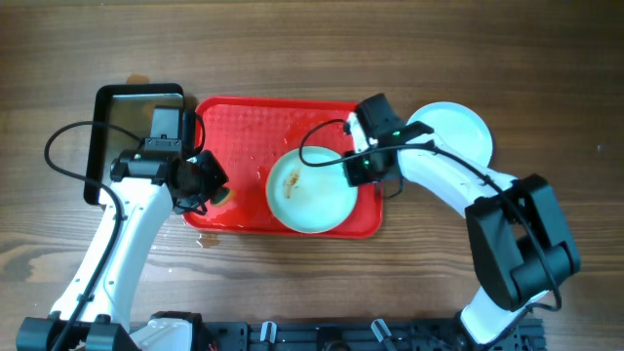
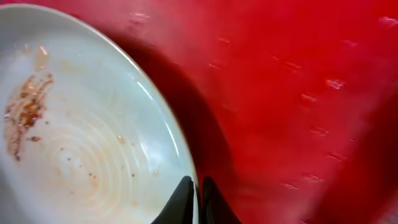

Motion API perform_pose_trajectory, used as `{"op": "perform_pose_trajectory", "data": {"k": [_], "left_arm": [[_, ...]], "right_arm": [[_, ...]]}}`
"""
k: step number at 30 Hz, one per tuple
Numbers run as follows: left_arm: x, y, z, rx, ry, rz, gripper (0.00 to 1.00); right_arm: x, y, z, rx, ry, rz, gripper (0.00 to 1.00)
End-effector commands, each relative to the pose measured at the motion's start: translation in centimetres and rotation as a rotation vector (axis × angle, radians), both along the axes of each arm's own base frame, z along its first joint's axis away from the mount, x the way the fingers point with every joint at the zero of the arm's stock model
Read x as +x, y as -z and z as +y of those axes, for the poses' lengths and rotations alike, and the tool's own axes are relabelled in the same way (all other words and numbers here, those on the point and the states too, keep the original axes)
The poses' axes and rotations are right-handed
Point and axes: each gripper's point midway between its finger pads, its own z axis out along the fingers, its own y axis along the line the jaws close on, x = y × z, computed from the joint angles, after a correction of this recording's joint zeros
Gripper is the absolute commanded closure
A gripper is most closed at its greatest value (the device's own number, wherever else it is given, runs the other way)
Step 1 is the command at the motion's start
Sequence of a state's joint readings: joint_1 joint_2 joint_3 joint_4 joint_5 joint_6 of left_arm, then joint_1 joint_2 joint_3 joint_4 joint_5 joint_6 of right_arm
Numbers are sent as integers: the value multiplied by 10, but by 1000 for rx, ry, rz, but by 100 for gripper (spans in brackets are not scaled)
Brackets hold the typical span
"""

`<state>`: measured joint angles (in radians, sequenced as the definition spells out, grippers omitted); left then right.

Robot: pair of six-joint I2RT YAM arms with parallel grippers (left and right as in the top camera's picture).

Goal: Clean dirty plates on tray and stack at the side
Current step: 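Move the right gripper to the rim of the last plate on the tray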

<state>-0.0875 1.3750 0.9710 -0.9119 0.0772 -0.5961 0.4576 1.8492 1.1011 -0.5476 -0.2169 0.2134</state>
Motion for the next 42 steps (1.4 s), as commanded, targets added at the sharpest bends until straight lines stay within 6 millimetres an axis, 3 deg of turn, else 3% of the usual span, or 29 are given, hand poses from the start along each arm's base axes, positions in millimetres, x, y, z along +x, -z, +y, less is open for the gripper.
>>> {"op": "perform_pose_trajectory", "data": {"k": [1,3,5,9,11,12,13,15,17,18,19,20,22,26,35,40,42], "left_arm": [[-1,0,0,-1,12,-3,96],[-1,0,0,-1,12,-2,96],[-1,0,0,-1,12,-3,96],[-1,1,1,-1,12,-2,96],[-2,3,1,0,12,0,96],[-3,7,1,-1,12,2,96],[-5,11,1,0,12,6,96],[-9,22,1,0,12,16,96],[-9,25,1,0,12,12,96],[-8,25,1,0,12,7,96],[-6,25,1,-1,12,0,96],[-5,24,1,-2,12,-7,96],[-4,24,0,-6,14,-12,96],[-3,24,-1,-2,40,-17,96],[-3,24,-1,-2,39,-17,96],[-3,24,-1,-2,39,-17,96],[-3,24,-2,-10,43,-16,96]], "right_arm": [[-13,16,42,75,6,39,93],[-13,23,53,82,12,33,95],[-11,21,52,67,51,31,95],[-1,-18,47,78,102,31,69],[-1,-40,45,94,119,27,49],[-5,-51,46,113,113,27,21],[-12,-60,51,152,96,50,0],[-29,-72,71,277,39,134,0],[-48,-77,86,360,-12,212,2],[-52,-73,87,352,22,235,37],[-52,-63,81,302,138,265,63],[-52,-52,72,241,247,278,67],[-55,-34,57,147,430,290,66],[-59,-20,44,79,595,293,64],[-71,5,64,47,650,321,62],[-72,15,64,29,675,338,72],[-72,18,63,20,668,333,91]]}}
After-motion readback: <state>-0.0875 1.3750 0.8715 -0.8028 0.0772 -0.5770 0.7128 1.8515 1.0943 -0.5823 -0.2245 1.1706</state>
